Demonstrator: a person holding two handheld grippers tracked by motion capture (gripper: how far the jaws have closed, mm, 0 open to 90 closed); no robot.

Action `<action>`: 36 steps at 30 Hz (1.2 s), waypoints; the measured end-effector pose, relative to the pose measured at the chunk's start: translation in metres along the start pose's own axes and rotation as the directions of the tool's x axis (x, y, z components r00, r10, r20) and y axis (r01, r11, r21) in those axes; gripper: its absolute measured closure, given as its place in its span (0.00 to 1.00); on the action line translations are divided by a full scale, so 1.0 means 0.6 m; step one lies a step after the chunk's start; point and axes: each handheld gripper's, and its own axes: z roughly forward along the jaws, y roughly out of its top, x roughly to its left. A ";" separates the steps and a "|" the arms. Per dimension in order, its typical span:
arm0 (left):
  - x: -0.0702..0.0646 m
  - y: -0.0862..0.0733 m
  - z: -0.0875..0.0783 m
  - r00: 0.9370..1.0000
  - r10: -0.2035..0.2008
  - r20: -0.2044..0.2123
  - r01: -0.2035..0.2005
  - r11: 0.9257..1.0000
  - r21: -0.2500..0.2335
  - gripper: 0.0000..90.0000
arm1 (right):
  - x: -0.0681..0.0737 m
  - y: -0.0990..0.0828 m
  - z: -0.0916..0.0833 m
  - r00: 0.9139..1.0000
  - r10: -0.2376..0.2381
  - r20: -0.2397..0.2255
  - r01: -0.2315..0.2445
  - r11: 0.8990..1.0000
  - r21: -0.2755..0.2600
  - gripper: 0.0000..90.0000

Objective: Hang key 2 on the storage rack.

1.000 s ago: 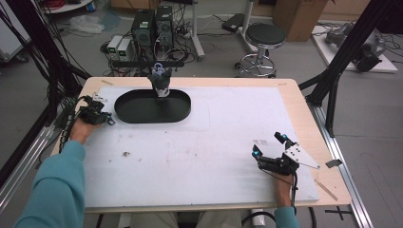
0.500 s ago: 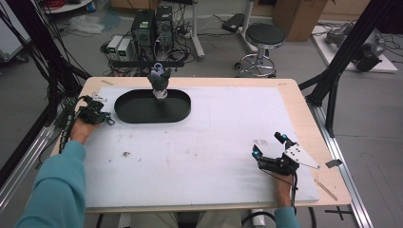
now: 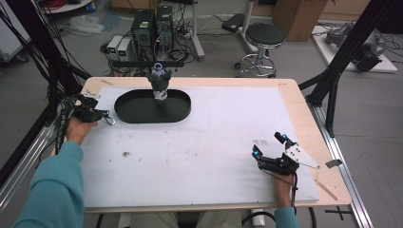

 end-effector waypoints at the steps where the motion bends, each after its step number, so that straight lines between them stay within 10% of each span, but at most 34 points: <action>1: 0.001 0.001 -0.003 1.000 -0.001 0.003 0.001 1.000 -0.009 0.99 | 0.000 0.000 0.000 1.000 0.001 0.000 -0.001 1.000 0.000 0.01; 9: 0.011 0.004 -0.029 0.995 -0.061 0.073 0.069 0.991 -0.114 0.99 | 0.000 0.000 0.000 1.000 -0.001 0.000 0.001 1.000 0.000 0.01; 36: -0.016 0.089 -0.103 0.986 0.044 0.160 0.007 0.952 -0.305 0.98 | 0.000 0.000 0.000 1.000 0.002 -0.001 -0.002 1.000 0.000 0.01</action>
